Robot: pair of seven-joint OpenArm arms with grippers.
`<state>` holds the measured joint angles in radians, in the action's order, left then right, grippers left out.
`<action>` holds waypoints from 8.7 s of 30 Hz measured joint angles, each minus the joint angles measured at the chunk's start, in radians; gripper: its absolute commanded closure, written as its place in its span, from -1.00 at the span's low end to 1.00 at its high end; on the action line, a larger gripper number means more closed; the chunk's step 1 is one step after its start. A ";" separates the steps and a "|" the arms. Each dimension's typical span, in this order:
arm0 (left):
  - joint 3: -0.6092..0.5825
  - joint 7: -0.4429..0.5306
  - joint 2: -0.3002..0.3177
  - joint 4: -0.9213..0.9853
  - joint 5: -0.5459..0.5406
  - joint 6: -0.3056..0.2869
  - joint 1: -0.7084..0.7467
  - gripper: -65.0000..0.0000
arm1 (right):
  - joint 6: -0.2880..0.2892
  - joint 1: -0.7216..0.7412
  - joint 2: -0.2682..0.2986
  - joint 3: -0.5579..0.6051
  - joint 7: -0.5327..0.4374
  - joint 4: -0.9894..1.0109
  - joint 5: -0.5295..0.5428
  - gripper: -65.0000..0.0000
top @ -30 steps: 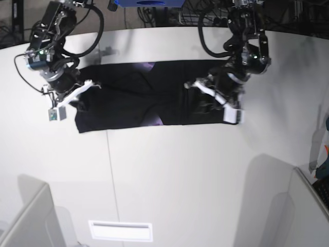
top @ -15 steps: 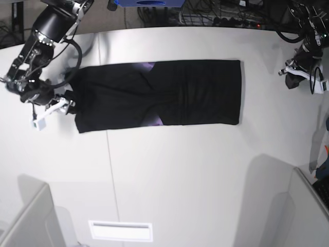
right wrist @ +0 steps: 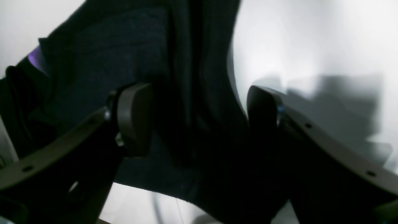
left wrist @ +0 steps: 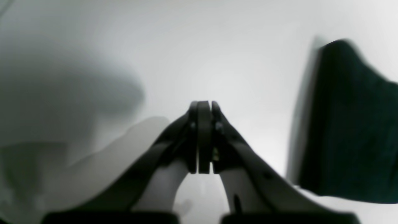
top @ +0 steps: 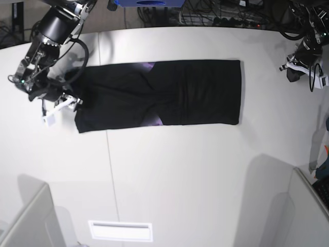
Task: Fold the T-shirt properly
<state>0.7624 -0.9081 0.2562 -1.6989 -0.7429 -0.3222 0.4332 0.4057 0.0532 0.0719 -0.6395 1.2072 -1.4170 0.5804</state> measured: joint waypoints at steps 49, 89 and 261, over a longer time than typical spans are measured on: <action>-0.500 0.008 -0.200 0.028 0.282 0.047 -0.199 1.00 | -0.048 -0.129 -0.072 0.312 0.014 -0.374 -0.018 1.00; -0.642 -0.003 -0.191 -0.059 0.285 0.124 -0.158 1.00 | -0.418 -0.165 -0.199 0.862 -0.235 -0.402 0.068 1.00; -1.711 -0.079 -0.040 0.266 0.567 -0.082 -0.860 1.00 | -0.281 -0.713 0.010 0.220 -0.576 -0.540 0.145 1.00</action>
<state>-0.9485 -0.9867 0.2157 -1.4326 -0.1757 -0.4046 -0.4267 0.1249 -0.6594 0.0814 -0.4198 0.6315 -1.9568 0.7254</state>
